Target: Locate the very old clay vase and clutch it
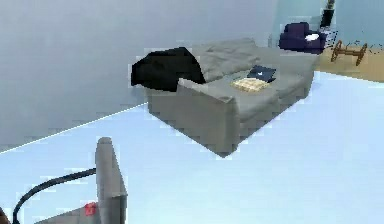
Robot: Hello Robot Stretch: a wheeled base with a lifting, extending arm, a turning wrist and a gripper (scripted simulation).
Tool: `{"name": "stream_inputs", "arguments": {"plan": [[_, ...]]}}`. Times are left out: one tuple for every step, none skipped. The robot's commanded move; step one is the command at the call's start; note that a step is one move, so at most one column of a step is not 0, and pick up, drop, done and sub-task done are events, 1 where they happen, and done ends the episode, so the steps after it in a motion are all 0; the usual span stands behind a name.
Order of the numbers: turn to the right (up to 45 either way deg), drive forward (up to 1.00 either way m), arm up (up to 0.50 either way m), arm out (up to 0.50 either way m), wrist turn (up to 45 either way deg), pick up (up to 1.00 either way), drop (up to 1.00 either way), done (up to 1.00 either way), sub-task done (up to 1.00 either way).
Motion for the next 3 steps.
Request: {"name": "stream_inputs", "arguments": {"plan": [[0.0, 0.45, 0.0, 0.0, 0.0, 0.0, 0.0, 0.0, 0.0], [-12.0, 0.0, 0.0, 0.0, 0.0, 0.0, 0.0, 0.0, 0.0], [0.0, 0.55, 0.0, 0.0, 0.0, 0.0, 0.0, 0.0, 0.0]]}}
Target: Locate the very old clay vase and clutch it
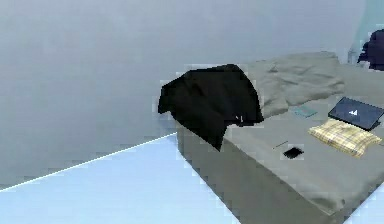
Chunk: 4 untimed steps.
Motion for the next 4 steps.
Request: {"name": "stream_inputs", "arguments": {"plan": [[-30.0, 0.0, 0.0, 0.0, 0.0, 0.0, 0.0, 0.0, 0.0], [0.0, 0.25, 0.0, 0.0, 0.0, 0.0, 0.0, 0.0, 0.0], [-45.0, 0.0, 0.0, 0.0, 0.0, 0.0, 0.0, 0.0, 0.0], [-6.0, 0.0, 0.0, 0.0, 0.0, 0.0, 0.0, 0.0, 0.0]]}}
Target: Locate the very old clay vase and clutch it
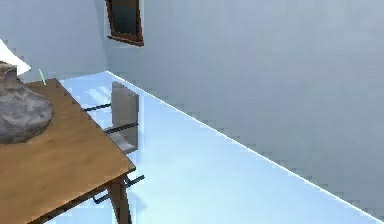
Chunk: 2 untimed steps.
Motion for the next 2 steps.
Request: {"name": "stream_inputs", "arguments": {"plan": [[0.0, 0.85, 0.0, 0.0, 0.0, 0.0, 0.0, 0.0, 0.0], [-12.0, 0.0, 0.0, 0.0, 0.0, 0.0, 0.0, 0.0, 0.0]]}}
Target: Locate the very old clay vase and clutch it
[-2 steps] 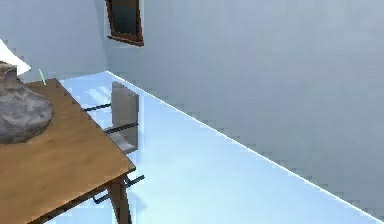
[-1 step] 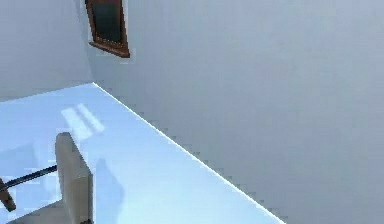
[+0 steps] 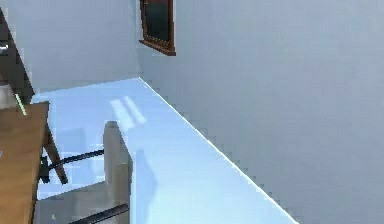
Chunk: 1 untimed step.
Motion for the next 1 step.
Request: {"name": "stream_inputs", "arguments": {"plan": [[0.0, 0.8, 0.0, 0.0, 0.0, 0.0, 0.0, 0.0, 0.0]]}}
